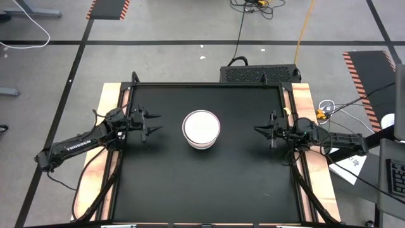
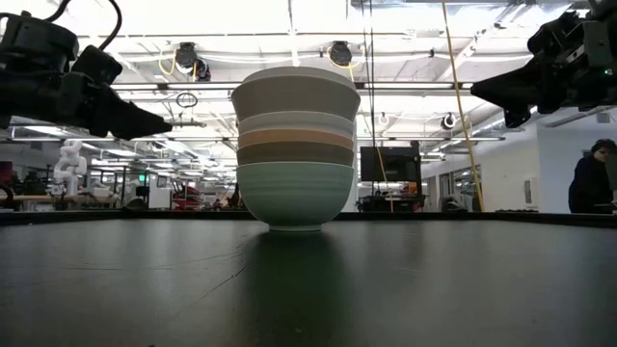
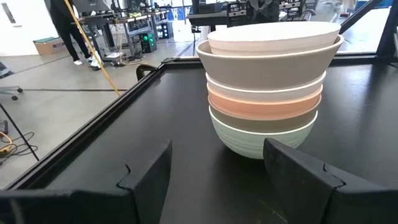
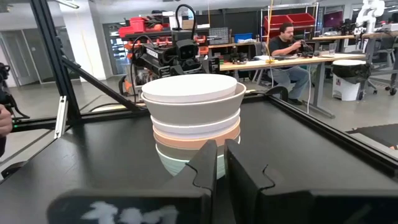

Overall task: Nest bowls inside each other
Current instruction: Return to Home Position

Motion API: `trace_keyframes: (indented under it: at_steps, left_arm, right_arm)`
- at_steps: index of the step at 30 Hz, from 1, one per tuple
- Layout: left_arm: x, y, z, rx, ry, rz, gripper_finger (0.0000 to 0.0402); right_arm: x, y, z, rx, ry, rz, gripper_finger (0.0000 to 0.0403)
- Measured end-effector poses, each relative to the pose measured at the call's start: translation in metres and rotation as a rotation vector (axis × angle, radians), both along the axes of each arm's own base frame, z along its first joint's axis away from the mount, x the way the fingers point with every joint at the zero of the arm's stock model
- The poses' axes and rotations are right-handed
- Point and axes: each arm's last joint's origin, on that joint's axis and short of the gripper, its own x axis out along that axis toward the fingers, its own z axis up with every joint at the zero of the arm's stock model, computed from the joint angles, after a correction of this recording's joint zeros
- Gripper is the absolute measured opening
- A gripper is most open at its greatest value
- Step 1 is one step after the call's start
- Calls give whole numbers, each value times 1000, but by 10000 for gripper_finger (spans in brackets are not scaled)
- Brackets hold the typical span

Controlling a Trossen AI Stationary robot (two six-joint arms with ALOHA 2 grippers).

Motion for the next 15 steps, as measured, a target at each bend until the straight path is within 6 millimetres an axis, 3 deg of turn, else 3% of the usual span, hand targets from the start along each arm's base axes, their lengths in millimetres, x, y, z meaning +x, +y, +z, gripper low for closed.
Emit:
trace_keyframes:
  at_steps: [15]
  left_arm:
    - [0,0,-1,-88,-8,22,253]
  right_arm:
    - [0,0,0,4,-2,0,20]
